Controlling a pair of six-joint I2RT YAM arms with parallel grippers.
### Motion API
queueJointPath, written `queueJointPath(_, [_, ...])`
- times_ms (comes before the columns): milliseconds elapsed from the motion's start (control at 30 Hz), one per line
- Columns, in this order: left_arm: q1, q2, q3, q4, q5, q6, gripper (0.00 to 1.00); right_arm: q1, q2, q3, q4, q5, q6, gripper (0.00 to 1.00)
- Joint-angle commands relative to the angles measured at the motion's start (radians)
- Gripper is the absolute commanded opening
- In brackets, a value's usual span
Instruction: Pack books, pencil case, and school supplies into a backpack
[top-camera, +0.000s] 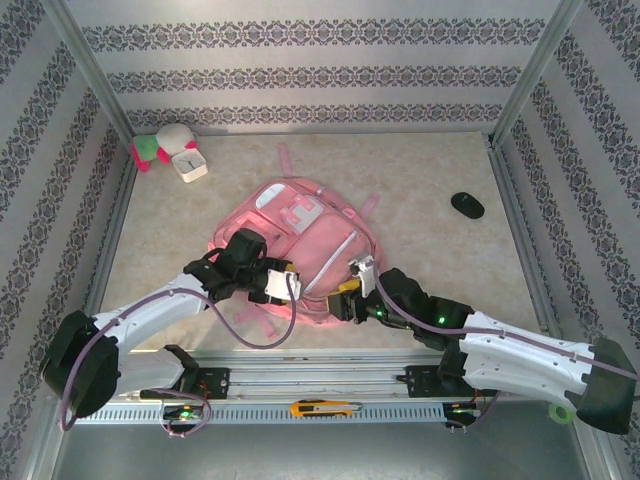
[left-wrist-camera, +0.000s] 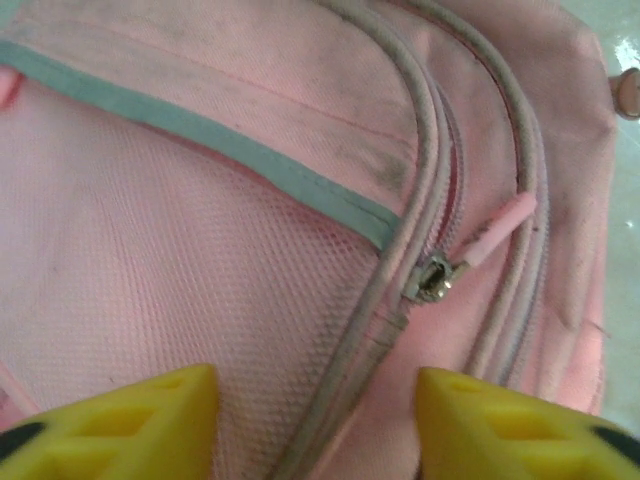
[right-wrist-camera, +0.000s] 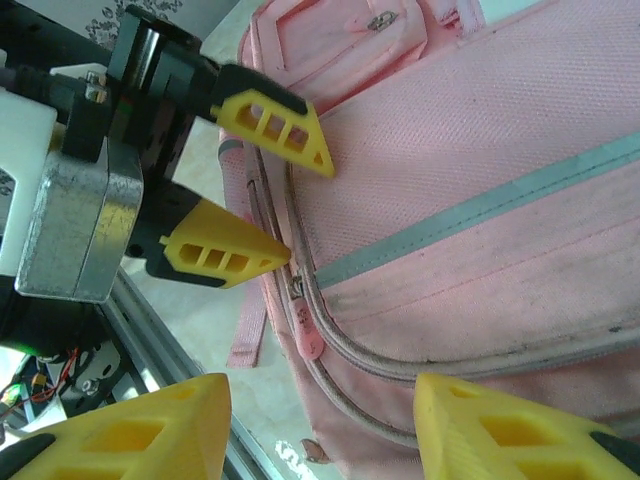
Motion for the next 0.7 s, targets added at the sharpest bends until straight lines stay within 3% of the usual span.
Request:
queueJointPath(0, [0.011,0.021,0.018,0.055,0.055,0.002,0.30,0.011,-0.006,-0.031,0.058,0.043,-0.036,0.50])
queueJointPath(67, [0.011,0.023,0.022,0.047,0.061,-0.029,0.11,0.014,-0.014,-0.062,0.052,0.056,-0.046,0.50])
queueJointPath(167, [0.011,0.009,0.026,0.022,0.100,-0.074,0.01,0.026,-0.022,-0.079,0.021,0.060,-0.043,0.49])
queueJointPath(433, [0.018,-0.012,0.026,0.020,0.159,-0.216,0.00,0.134,0.094,-0.001,0.055,0.125,0.044,0.50])
queueJointPath(667, [0.027,0.041,0.092,-0.047,0.220,-0.293,0.00,0.137,0.268,0.042,0.206,0.127,0.153,0.50])
